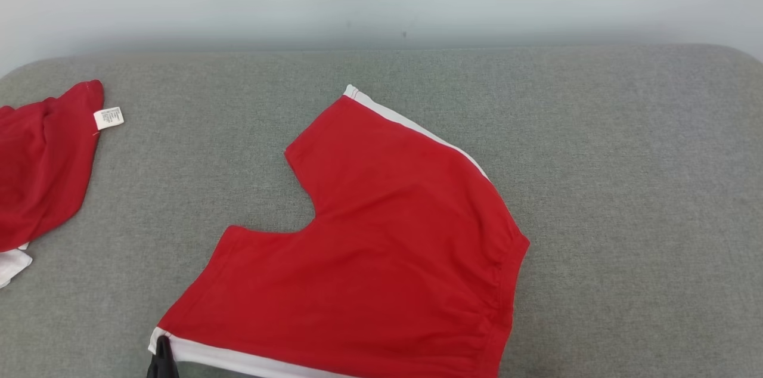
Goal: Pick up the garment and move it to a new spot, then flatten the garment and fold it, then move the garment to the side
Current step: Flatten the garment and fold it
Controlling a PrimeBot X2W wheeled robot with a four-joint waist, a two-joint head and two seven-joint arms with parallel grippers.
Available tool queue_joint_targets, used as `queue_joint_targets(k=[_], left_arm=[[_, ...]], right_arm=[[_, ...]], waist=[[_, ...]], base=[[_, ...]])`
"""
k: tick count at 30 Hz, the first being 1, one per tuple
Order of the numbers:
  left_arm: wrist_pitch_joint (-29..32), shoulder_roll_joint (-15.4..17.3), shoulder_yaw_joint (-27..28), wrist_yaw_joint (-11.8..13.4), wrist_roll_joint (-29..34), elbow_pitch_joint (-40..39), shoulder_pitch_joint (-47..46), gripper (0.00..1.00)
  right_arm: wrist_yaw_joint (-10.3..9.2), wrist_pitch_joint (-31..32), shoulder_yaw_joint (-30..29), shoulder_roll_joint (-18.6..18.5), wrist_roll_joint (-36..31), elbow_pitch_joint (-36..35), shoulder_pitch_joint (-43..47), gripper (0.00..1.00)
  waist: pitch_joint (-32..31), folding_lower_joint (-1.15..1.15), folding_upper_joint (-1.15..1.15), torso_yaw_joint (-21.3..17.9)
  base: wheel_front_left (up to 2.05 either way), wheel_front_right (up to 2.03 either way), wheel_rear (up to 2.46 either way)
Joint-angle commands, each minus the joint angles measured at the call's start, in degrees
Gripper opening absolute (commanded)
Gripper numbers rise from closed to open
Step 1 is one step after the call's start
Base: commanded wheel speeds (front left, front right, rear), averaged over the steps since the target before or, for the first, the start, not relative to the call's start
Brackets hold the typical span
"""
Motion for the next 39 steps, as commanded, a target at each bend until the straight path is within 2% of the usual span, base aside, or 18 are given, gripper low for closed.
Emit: queue_joint_targets(k=[1,4,10,16,17,22,28,36,39], left_arm=[[-0.42,0.15,0.27,0.17,0.47,-0.66,0.57,0.00],[-0.46,0.42,-0.03,0.54,1.26,-1.88,0.21,0.00],[1.40,2.95,-0.70,0.85,2.93,-5.38,-4.88,0.00],[7.68,6.48,-2.46,1.35,4.57,-6.84,-15.39,0.00],[10.76,7.74,-3.59,1.57,5.17,-6.12,-19.84,0.00],[18.58,11.10,-6.59,2.02,7.86,-1.66,-31.67,0.00],[26.49,12.26,-9.51,2.22,9.23,7.67,-44.06,0.00],[29.58,12.76,-12.71,0.60,12.05,20.44,-53.98,0.00],[29.00,12.20,-13.96,-0.51,12.87,24.80,-57.22,0.00]], right_arm=[[0.08,-0.05,0.02,0.52,-0.02,-0.32,0.97,0.00],[0.08,-0.06,-0.89,1.24,0.60,-1.11,1.68,0.00],[0.08,-0.06,-5.75,2.85,5.13,-4.88,1.23,0.00],[0.08,-0.06,-9.83,4.14,10.19,-6.81,-1.00,0.00],[0.08,-0.05,-10.62,4.79,11.13,-6.81,-2.07,0.00],[0.08,-0.05,-12.73,7.56,14.03,-5.53,-6.17,0.00],[0.08,-0.06,-13.95,11.42,15.30,-2.09,-11.64,0.00],[0.08,-0.06,-14.12,15.06,14.75,3.52,-16.76,0.00],[0.08,-0.06,-14.34,16.20,14.39,5.66,-18.14,0.00]], waist=[[0.08,0.01,0.01,-0.01],[0.41,0.01,0.01,-0.34],[1.77,0.01,0.01,-2.72],[4.33,0.01,0.01,-5.90],[5.51,0.01,0.01,-7.01],[8.85,0.01,0.01,-10.29],[11.90,0.01,0.01,-13.54],[13.32,0.01,0.01,-16.00],[13.55,0.01,0.01,-16.49]], base=[[0.00,0.00,0.00],[0.00,0.00,0.00],[0.00,0.00,0.00],[0.00,0.00,0.00],[0.00,0.00,0.00],[0.00,0.00,0.00],[0.00,0.00,0.00],[0.00,0.00,0.00],[0.00,0.00,0.00]])
